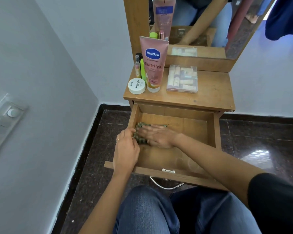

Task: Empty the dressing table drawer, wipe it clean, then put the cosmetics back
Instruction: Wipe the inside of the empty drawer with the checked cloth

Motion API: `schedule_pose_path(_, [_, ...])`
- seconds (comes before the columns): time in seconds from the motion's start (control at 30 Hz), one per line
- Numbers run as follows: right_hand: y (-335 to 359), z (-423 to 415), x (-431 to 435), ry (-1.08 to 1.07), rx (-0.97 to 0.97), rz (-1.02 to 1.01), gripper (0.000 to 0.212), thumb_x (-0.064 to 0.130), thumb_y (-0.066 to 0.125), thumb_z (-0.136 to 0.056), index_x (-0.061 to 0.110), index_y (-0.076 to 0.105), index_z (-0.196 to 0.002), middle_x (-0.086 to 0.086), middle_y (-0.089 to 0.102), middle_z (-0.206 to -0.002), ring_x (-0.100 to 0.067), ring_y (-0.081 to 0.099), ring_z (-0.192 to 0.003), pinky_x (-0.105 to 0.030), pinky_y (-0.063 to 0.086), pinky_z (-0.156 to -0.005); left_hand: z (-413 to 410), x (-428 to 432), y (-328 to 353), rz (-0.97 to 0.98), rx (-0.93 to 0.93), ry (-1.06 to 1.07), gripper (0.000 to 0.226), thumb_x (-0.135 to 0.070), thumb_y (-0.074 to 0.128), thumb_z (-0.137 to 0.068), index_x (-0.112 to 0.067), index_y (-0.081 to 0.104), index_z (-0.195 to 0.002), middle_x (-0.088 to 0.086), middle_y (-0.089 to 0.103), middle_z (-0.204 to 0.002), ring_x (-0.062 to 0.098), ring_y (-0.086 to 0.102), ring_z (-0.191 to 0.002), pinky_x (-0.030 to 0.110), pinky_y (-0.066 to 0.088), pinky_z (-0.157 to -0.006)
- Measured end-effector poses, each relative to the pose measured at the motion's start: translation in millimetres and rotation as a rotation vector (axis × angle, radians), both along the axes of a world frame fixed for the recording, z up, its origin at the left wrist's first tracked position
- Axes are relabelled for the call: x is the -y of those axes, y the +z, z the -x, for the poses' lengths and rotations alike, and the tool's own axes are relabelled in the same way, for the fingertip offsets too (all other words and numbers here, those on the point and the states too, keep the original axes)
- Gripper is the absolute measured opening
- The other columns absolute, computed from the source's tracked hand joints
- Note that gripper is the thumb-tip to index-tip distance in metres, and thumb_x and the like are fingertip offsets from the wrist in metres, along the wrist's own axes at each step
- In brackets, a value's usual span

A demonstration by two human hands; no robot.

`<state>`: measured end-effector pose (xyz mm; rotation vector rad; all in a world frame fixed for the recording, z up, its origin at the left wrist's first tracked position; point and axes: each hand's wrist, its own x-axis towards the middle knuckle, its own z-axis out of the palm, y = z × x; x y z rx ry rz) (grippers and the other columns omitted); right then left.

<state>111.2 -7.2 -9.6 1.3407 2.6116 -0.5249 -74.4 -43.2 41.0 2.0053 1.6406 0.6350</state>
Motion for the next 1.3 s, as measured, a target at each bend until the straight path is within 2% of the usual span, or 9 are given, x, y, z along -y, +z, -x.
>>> schedule_pose_path(0.1, [-1, -5, -13, -0.135, 0.021, 0.011, 0.055, 0.039, 0.017, -0.103, 0.028, -0.005, -0.152, 0.009, -0.011, -0.159, -0.011, -0.012, -0.146, -0.038, -0.002, -0.120, 0, 0, 0, -0.006, -0.019, -0.006, 0.033, -0.003, 0.040, -0.094, -0.012, 0.054, -0.122, 0.002, 0.057, -0.123, 0.015, 0.044, -0.121, 0.025, 0.039, -0.092])
schedule_pose_path(0.3, [1, -1, -9, -0.168, 0.026, 0.039, 0.055, 0.042, 0.015, -0.102, 0.029, -0.006, -0.151, 0.010, -0.012, -0.158, -0.010, -0.014, -0.145, -0.037, -0.004, -0.120, 12, 2, 7, 0.009, -0.079, -0.093, 0.035, -0.005, 0.042, -0.095, -0.012, 0.050, -0.129, 0.005, 0.055, -0.129, 0.019, 0.047, -0.122, 0.025, 0.038, -0.096])
schedule_pose_path(0.4, [5, 3, -6, -0.176, 0.041, 0.044, 0.056, 0.041, 0.016, -0.103, 0.026, -0.007, -0.152, 0.008, -0.014, -0.159, -0.010, -0.016, -0.145, -0.035, -0.008, -0.119, 24, 7, 9, -0.021, -0.176, -0.123, 0.036, -0.011, 0.041, -0.096, -0.014, 0.049, -0.131, 0.004, 0.054, -0.132, 0.018, 0.051, -0.119, 0.028, 0.043, -0.092])
schedule_pose_path(0.5, [9, 11, 5, -0.118, 0.043, 0.097, 0.057, 0.038, 0.019, -0.103, 0.023, -0.008, -0.152, 0.004, -0.015, -0.159, -0.013, -0.018, -0.145, -0.034, -0.011, -0.117, 26, 8, 11, 0.009, -0.124, -0.060, 0.033, -0.014, 0.040, -0.097, -0.020, 0.052, -0.127, -0.002, 0.056, -0.128, 0.015, 0.054, -0.113, 0.027, 0.043, -0.083])
schedule_pose_path(0.7, [32, 32, 42, 0.189, 0.032, 0.283, 0.050, 0.023, 0.026, -0.104, 0.022, 0.013, -0.152, 0.002, 0.002, -0.160, -0.016, -0.012, -0.146, -0.036, -0.009, -0.117, 23, 8, 9, 0.024, -0.057, 0.008, 0.030, -0.014, 0.038, -0.098, -0.019, 0.054, -0.123, -0.004, 0.059, -0.124, 0.013, 0.058, -0.109, 0.025, 0.044, -0.080])
schedule_pose_path(0.87, [36, 38, 36, 0.217, 0.077, 0.328, 0.063, -0.001, 0.038, -0.091, 0.021, 0.027, -0.149, 0.001, 0.012, -0.159, -0.018, -0.006, -0.147, -0.039, -0.002, -0.121, 22, 8, 9, 0.018, -0.095, 0.011, 0.030, -0.015, 0.039, -0.098, -0.020, 0.053, -0.125, -0.005, 0.058, -0.126, 0.012, 0.058, -0.108, 0.027, 0.048, -0.080])
schedule_pose_path(1.07, [25, 7, 54, 0.263, 0.096, 0.277, 0.080, -0.006, 0.039, -0.087, 0.030, 0.007, -0.152, 0.012, -0.002, -0.158, -0.011, -0.013, -0.143, -0.037, -0.004, -0.119, 24, 8, 8, 0.032, -0.103, -0.003, 0.031, -0.013, 0.038, -0.098, -0.020, 0.053, -0.125, -0.004, 0.058, -0.127, 0.013, 0.057, -0.111, 0.034, 0.051, -0.088])
schedule_pose_path(1.2, [31, -57, 84, 0.289, 0.187, 0.364, 0.074, 0.002, 0.038, -0.093, 0.031, 0.003, -0.151, 0.017, -0.008, -0.155, -0.008, -0.017, -0.140, -0.034, -0.007, -0.119, 23, 9, 6, 0.018, -0.124, 0.024, 0.032, -0.014, 0.040, -0.097, -0.021, 0.052, -0.126, -0.005, 0.058, -0.127, 0.012, 0.058, -0.109, 0.030, 0.050, -0.084])
schedule_pose_path(1.3, [35, -65, 89, 0.279, 0.208, 0.412, 0.067, 0.007, 0.035, -0.097, 0.032, 0.003, -0.151, 0.020, -0.009, -0.153, -0.008, -0.017, -0.141, -0.033, -0.008, -0.118, 21, 11, 5, 0.011, -0.149, 0.038, 0.032, -0.015, 0.040, -0.097, -0.021, 0.052, -0.126, -0.005, 0.058, -0.126, 0.012, 0.059, -0.106, 0.028, 0.049, -0.076])
